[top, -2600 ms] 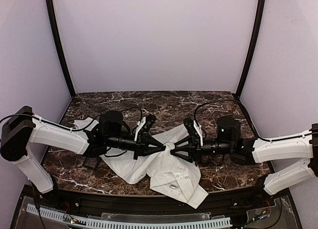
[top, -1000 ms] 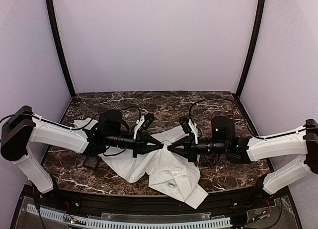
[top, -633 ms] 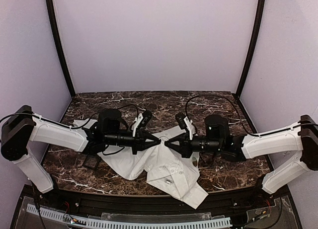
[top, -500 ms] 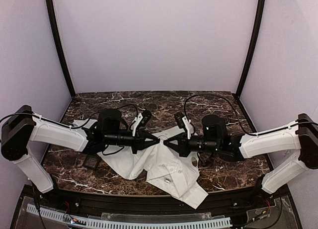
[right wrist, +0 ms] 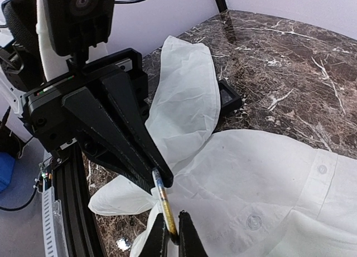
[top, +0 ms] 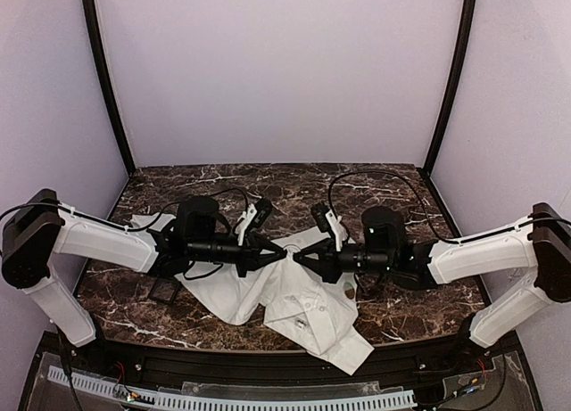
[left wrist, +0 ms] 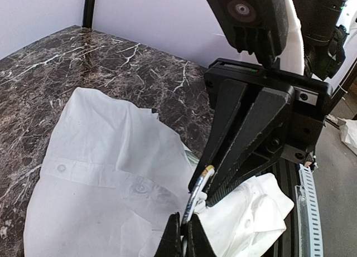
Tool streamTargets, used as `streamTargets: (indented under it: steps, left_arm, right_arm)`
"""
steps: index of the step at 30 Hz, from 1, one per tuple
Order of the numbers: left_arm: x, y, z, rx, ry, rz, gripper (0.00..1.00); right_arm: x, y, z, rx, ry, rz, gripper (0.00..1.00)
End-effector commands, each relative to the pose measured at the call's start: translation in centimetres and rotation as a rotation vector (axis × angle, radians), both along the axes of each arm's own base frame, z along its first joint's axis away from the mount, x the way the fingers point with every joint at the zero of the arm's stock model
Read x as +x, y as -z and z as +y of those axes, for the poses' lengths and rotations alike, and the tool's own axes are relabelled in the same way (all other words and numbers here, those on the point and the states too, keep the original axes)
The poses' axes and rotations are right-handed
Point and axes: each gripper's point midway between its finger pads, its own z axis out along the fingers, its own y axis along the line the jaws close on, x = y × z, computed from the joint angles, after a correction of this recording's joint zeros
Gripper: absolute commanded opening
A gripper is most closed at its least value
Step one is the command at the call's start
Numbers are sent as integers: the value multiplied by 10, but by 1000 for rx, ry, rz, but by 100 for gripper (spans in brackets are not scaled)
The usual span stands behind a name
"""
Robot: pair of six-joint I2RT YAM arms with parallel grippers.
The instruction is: Remove the brooch from the garment
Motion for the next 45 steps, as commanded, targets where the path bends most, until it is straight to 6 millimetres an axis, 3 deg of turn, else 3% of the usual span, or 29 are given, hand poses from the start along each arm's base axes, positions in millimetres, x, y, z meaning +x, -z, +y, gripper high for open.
streamTargets:
  steps: [1,4,9,13,17,23,29,38,45]
  left_arm:
    - [-45,-37,-18,-116,186,-58,1]
    - [-40,-32,-17,-96,155,-51,1]
    - [-31,-25,-15,-70,103,-47,1]
    - [-32,-25,-13,-74,98,-45,1]
    - [-39,-29,-12,-90,130,-48,1]
    - [-53,-32,-12,-118,206,-50,1]
    - [-57,-33,-10,-117,221,-46,1]
    - [-57,-32,-11,-118,229,-43,1]
    - [-60,-30,-13,-116,251,-36,1]
  right_arm:
    - [2,-20,-12,29,18,-99,8]
    - [-13,-32,-20,59,-24,-130,17]
    - [-37,-50,-32,120,-86,-166,42]
    - [-38,-59,-46,151,-37,-175,67]
    - [-34,-62,-57,156,-2,-183,79]
    - [-39,-54,-56,155,-70,-167,76]
    - [-49,-37,-38,148,-193,-123,61]
    - [-50,-37,-25,166,-252,-132,39]
    - [-46,-36,-18,162,-262,-135,31]
